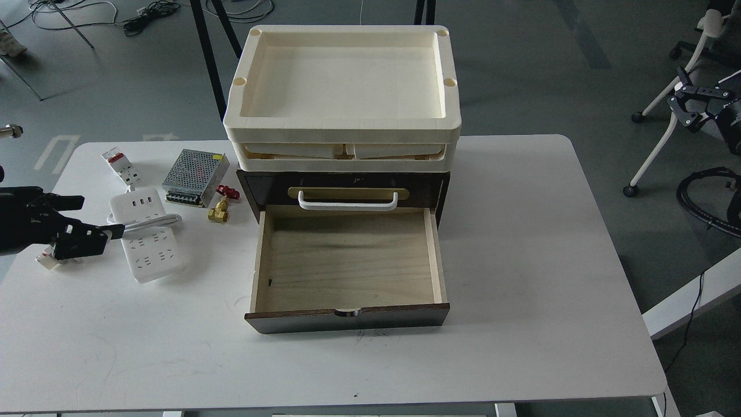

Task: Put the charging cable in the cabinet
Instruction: 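Reach the left gripper to the white power strip and grasp it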

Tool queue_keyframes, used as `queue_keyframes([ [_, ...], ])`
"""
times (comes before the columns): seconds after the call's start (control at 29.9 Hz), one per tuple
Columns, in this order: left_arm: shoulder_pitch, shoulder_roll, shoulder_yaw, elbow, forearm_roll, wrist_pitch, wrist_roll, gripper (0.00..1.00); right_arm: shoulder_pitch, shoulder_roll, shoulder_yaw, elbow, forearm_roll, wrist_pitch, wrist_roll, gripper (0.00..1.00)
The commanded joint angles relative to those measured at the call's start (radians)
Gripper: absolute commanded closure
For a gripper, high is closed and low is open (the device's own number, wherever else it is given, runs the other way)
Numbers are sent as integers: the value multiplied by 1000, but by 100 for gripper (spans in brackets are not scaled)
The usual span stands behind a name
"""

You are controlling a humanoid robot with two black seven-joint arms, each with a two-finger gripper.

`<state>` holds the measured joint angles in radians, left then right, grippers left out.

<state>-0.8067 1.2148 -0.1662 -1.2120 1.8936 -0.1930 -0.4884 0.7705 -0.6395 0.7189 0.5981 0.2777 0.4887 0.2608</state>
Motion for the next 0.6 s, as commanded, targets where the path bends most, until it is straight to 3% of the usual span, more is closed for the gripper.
queue_keyframes([
  [0.0,1,-118,14,129,74,-6,0,4,-5,1,2,0,1,0,0,0],
  [0.33,-11,-343,51,394,114,4,0,5,-25,-6,2,2,1,0,0,0],
  [0.57,-16,-409,51,517,142,64,0,7,-26,-6,2,3,1,0,0,0],
])
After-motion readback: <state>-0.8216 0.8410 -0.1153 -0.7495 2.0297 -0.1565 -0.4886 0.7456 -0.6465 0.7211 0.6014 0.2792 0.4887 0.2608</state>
